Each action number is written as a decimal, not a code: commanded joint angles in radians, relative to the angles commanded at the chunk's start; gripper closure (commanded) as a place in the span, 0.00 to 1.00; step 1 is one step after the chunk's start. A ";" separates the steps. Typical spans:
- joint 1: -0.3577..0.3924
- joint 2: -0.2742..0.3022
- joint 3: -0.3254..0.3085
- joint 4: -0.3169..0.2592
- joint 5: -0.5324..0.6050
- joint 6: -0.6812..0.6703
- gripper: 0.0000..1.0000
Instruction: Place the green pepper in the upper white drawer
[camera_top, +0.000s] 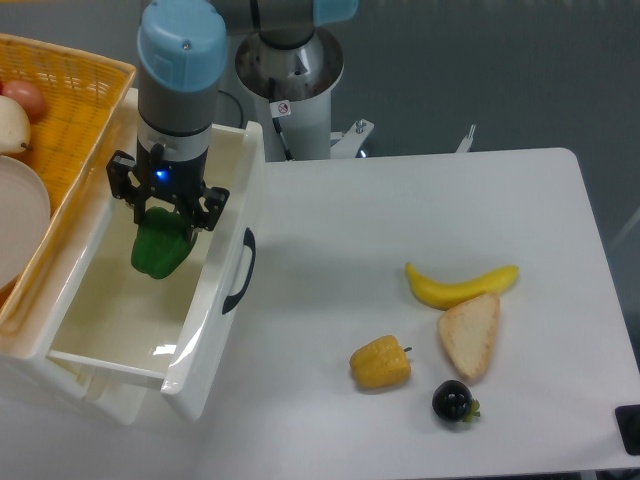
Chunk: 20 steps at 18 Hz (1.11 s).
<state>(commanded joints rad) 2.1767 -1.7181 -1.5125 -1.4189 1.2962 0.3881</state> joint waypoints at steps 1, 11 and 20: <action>-0.002 0.000 0.000 0.000 0.000 0.000 0.21; 0.020 0.014 0.051 0.041 -0.009 -0.002 0.20; 0.175 0.012 0.057 0.215 -0.014 0.089 0.01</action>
<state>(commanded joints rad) 2.3513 -1.7058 -1.4557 -1.2043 1.2824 0.4768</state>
